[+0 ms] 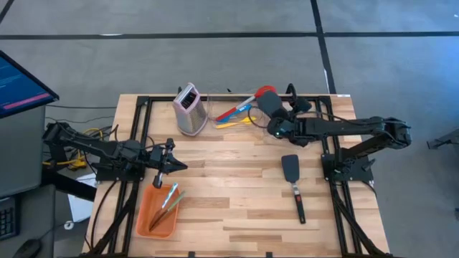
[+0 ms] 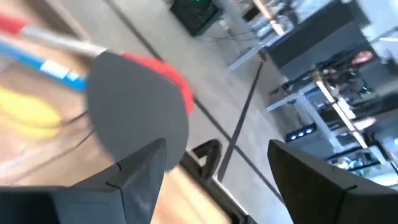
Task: Pick & Place Kitchen Items
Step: Put the black spatula into the right transparent bin
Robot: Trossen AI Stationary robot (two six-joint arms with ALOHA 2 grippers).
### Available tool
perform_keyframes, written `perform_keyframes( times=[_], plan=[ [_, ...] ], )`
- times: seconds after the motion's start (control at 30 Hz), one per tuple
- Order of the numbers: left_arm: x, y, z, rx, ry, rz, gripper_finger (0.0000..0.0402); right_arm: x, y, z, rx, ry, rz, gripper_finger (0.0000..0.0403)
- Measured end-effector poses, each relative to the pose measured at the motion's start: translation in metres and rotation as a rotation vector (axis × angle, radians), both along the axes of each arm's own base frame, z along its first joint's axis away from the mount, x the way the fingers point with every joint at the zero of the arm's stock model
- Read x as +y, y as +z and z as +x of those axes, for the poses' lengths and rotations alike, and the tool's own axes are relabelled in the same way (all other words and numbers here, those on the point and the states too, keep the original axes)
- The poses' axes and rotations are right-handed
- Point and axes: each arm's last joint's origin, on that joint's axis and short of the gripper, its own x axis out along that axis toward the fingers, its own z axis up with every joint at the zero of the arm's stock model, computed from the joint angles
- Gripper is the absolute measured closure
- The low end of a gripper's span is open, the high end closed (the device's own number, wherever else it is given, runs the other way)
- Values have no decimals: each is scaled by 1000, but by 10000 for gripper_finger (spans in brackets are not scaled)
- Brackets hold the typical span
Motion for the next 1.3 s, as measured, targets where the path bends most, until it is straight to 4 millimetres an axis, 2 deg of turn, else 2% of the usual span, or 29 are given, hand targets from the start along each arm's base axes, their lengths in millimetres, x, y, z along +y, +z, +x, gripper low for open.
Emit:
perform_keyframes(
  times=[0.17,0.47,0.67,0.87,1.03,1.17,1.3],
  plan=[
    [0,0,0,0,0,0,400,24,14,-7,45,63,153,127],
    [0,0,0,0,0,0,400,84,26,-22,-48,72,795,159],
    [0,0,0,0,0,0,400,117,24,-28,-134,-22,1047,199],
    [0,0,0,0,0,0,400,147,23,-42,-190,-148,1107,247],
    [0,0,0,0,0,0,400,174,23,-60,-197,-264,1175,265],
    [0,0,0,0,0,0,400,194,20,-71,-262,-360,1177,261],
    [0,0,0,0,0,0,400,210,8,-76,-251,-394,1141,235]
  ],
)
